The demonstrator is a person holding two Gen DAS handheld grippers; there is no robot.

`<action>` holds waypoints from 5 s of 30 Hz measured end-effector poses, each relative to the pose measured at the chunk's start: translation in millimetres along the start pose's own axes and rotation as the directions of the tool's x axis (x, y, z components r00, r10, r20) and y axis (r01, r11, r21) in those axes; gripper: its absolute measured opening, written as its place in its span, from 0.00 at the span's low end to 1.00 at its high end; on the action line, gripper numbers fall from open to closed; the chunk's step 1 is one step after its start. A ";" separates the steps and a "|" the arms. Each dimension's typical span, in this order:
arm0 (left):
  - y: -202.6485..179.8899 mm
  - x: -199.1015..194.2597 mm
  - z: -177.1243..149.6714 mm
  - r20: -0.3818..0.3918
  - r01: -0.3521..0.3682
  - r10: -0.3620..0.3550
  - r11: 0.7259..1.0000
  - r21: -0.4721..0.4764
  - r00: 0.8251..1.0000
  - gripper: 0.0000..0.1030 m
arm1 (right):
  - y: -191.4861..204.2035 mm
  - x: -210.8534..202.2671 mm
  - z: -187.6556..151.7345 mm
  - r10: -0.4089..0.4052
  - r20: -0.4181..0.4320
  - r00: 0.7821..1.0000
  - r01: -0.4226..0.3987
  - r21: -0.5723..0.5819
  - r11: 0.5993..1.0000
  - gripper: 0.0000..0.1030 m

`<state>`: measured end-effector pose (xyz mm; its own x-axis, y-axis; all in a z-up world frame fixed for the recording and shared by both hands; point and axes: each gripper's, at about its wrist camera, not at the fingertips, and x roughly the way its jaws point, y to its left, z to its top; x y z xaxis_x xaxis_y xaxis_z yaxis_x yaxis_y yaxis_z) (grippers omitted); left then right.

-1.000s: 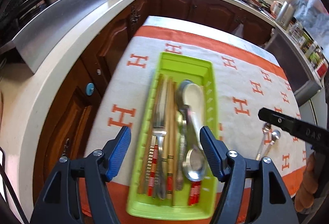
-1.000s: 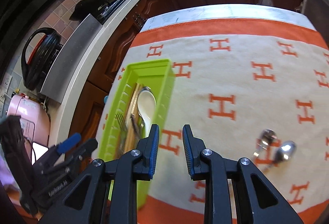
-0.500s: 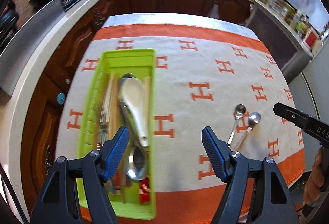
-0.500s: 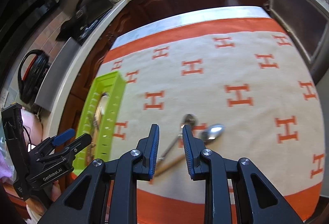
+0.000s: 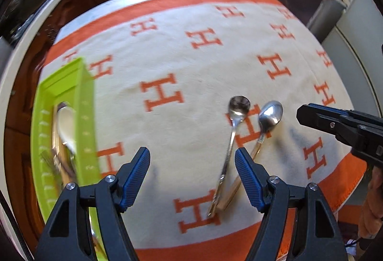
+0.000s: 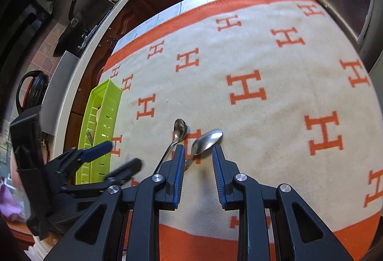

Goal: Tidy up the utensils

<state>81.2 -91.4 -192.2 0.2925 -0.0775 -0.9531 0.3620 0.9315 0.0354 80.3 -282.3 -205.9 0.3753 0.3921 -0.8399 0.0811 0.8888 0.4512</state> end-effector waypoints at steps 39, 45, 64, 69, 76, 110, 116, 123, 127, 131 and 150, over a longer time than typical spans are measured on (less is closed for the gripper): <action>58.1 -43.1 -18.9 0.038 0.139 -0.135 0.980 -0.142 0.990 0.02 | 4.3 57.0 -14.5 0.090 -0.085 0.992 -0.087 0.035 0.996 0.23; 108.7 -82.6 -36.4 0.101 0.060 -0.038 0.974 -0.220 0.994 0.02 | 26.2 68.3 -10.9 0.051 -0.058 0.997 -0.052 -0.015 0.999 0.23; 183.9 -38.8 -79.6 0.019 -0.124 0.139 0.934 -0.336 0.990 0.09 | 62.8 64.2 -17.1 -0.040 0.021 0.999 0.042 -0.108 0.993 0.03; 192.2 -56.3 -89.3 0.065 -0.117 0.151 0.923 -0.366 0.986 0.22 | 100.6 45.4 -15.5 0.034 0.030 0.999 -0.028 -0.172 0.985 0.03; 212.0 -75.1 -99.3 0.112 -0.111 0.175 0.896 -0.431 0.978 0.36 | 187.8 32.9 -10.0 0.160 -0.006 0.987 -0.154 -0.313 0.937 0.03; 225.1 -70.1 -103.5 0.103 -0.125 0.202 0.858 -0.498 0.974 0.87 | 265.4 97.7 -18.6 0.023 -0.052 0.998 -0.046 -0.480 0.876 0.27; 192.4 -68.4 -94.1 0.094 -0.110 0.169 0.886 -0.450 0.981 0.87 | 222.0 63.9 -28.8 -0.017 0.008 1.000 0.019 -0.460 0.888 0.28; 145.7 -73.6 -82.3 0.110 -0.075 0.126 0.920 -0.384 0.986 0.87 | 171.9 30.6 -36.1 -0.038 0.045 0.998 0.052 -0.384 0.922 0.34; 113.0 -78.9 -70.2 0.108 -0.068 0.111 0.936 -0.346 0.988 0.95 | 147.0 1.3 -38.8 -0.043 0.090 0.995 0.071 -0.340 0.938 0.36; 82.9 -93.2 -56.8 0.152 -0.068 0.119 0.950 -0.306 0.981 0.99 | 127.4 -30.7 -39.9 -0.046 0.127 0.991 0.081 -0.284 0.955 0.44; 22.0 -169.5 -37.0 0.342 -0.049 0.154 0.954 -0.297 0.927 0.99 | 113.5 -170.7 -53.5 -0.177 0.436 0.882 0.276 -0.176 0.945 0.87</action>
<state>6.8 -44.7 -41.0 0.6291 -0.0503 -0.7757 0.0685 0.9976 -0.0091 -24.0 -235.7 -27.5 0.7193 0.0852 -0.6894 0.0182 0.9898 0.1413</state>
